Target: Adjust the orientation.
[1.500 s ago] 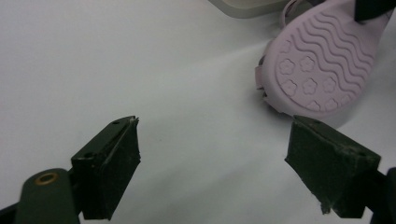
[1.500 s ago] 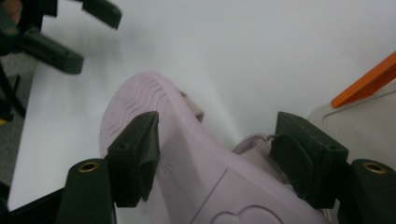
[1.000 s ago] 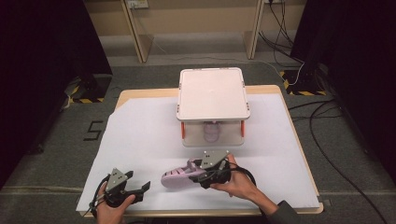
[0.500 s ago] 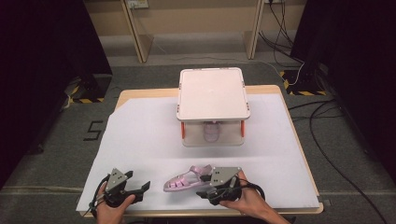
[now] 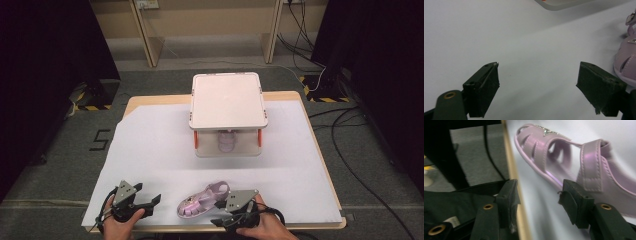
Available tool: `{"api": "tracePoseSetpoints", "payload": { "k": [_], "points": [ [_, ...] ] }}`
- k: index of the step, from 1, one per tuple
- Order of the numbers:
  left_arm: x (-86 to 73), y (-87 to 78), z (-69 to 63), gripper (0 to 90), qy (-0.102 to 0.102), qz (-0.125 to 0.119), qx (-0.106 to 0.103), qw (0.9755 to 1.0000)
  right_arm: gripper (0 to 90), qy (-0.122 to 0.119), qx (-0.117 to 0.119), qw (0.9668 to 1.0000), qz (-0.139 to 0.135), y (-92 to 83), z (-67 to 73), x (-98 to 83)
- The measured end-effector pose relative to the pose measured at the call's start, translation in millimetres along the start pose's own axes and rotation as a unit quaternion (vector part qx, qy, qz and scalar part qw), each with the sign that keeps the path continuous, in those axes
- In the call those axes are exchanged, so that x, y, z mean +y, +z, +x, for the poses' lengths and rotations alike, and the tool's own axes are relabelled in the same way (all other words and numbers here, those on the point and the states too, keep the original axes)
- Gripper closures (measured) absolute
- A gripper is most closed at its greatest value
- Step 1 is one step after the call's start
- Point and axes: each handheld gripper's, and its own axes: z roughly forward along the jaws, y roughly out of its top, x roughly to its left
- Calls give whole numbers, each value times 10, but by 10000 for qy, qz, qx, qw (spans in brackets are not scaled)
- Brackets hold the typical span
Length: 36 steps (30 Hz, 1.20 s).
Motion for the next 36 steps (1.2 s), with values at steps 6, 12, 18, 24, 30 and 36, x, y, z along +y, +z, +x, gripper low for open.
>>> {"api": "tracePoseSetpoints", "payload": {
  "k": [6,12,18,24,30,36],
  "points": [
    [2,-4,6,171,13,13,6,10000,469,-5,122,9999,111,31,37,-20],
    [2,-4,8,171,7,-2,2,10000,452,113,341,9993,93,17,99,-34],
    [3,-4,3,171,-1,-6,2,10000,435,98,409,9991,-88,-13,159,-1],
    [4,-2,3,171,6,-1,-2,10000,416,77,252,9980,-570,-124,117,68],
    [4,-5,6,171,6,-11,2,10000,395,356,-265,9958,-797,-236,-11,83],
    [16,1,8,171,-17,-17,1,10000,395,404,-491,9943,-859,-259,-150,45]
  ]
}}
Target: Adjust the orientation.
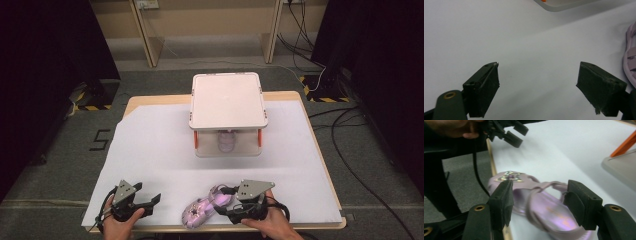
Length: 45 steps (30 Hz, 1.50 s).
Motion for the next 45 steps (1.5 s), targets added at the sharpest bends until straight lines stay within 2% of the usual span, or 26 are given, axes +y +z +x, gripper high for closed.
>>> {"api": "tracePoseSetpoints", "payload": {
  "k": [5,7,8,11,18,21,30,34,41,42,45],
  "points": [
    [6,13,-5,171,17,30,-8,10000,406,0,-256,9997,-52,-39,-169,5],
    [5,12,-4,171,4,37,-4,10000,410,18,-306,9995,-11,-39,-200,3],
    [4,12,-4,171,2,37,5,10000,409,-20,-416,9991,55,-21,-266,-10],
    [9,15,-5,171,21,27,-2,10000,406,-25,-470,9987,169,21,-310,-38],
    [9,14,6,171,-11,9,11,10000,379,-353,-544,9973,354,94,-336,-29],
    [8,16,4,171,-22,15,5,10000,376,-358,-506,9974,370,114,-347,-33],
    [3,25,-1,171,-44,41,-22,10000,350,-742,-243,9954,553,245,-345,-6],
    [0,23,2,171,-56,43,-24,10000,353,-1071,-143,9924,595,291,-343,30],
    [-2,25,1,171,-34,58,-37,10000,366,-1154,66,9912,642,342,-366,52],
    [-3,23,2,171,-44,54,-32,10000,379,-1278,109,9893,701,367,-356,63],
    [-2,20,2,171,-49,47,-27,10000,386,-1384,180,9872,776,401,-341,70]
  ]
}}
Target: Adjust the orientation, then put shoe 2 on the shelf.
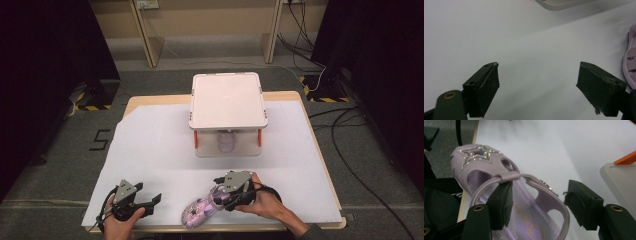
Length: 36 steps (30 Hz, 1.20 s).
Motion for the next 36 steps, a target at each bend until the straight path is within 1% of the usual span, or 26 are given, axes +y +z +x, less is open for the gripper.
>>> {"api": "tracePoseSetpoints", "payload": {
  "k": [1,2,3,5,10,11,14,16,18,20,21,22,25,26,27,31,32,34,36],
  "points": [
    [1,0,-1,171,-2,-4,-2,10000,386,-52,-2,10000,14,8,4,4],
    [1,1,-1,171,-3,-5,-4,10000,391,-48,57,10000,41,19,12,8],
    [1,3,0,171,3,5,-7,10000,392,-131,118,9998,27,31,14,14],
    [2,4,0,171,0,3,-10,10000,394,-153,164,9997,58,45,30,27],
    [1,2,-1,171,8,3,-6,10000,406,-193,238,9995,27,50,26,36],
    [1,1,-1,171,3,1,-6,10000,426,-217,276,9994,12,50,30,35],
    [2,-5,0,171,7,-13,-5,10000,449,-234,329,9992,-7,47,49,40],
    [0,-7,3,171,11,-17,0,10000,461,-290,399,9988,-36,48,59,44],
    [1,-9,3,171,13,-17,-1,10000,491,-332,397,9987,-25,46,72,47],
    [3,-8,0,171,15,-20,-4,10000,557,-368,448,9983,-39,45,87,46],
    [2,-7,0,171,16,-16,-6,10000,579,-454,439,9980,-42,47,97,48],
    [1,-6,1,171,12,-16,-9,10000,604,-563,379,9977,-31,48,106,51],
    [0,-10,5,171,14,-19,-5,10000,683,-760,233,9968,11,36,123,66],
    [0,-10,5,171,14,-19,-5,10000,743,-759,182,9969,3,32,132,64],
    [0,-10,3,172,9,-42,-7,10000,777,-842,175,9963,-37,24,131,64],
    [0,-8,4,171,12,-12,-3,10000,817,-847,185,9962,-113,23,172,66],
    [1,-8,5,171,11,-16,-7,10000,822,-882,157,9959,-112,21,182,74],
    [1,-8,8,171,3,-33,-9,10000,828,-899,30,9959,-132,6,181,87],
    [2,-8,8,171,2,-35,-19,10000,832,-792,-60,9966,-207,-39,152,87]
  ]
}}
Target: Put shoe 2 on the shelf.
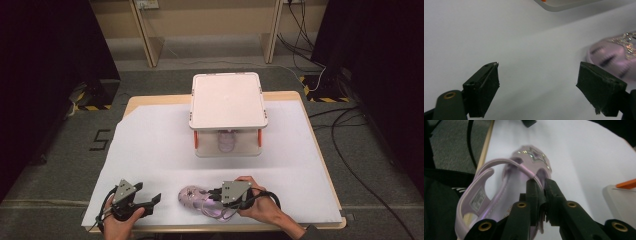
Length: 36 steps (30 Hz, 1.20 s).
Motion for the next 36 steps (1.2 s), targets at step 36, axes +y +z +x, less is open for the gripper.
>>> {"api": "tracePoseSetpoints", "payload": {
  "k": [36],
  "points": [
    [-9,-12,-6,171,38,-11,5,10000,834,1305,-2387,9602,629,-909,-482,-529]
  ]
}}
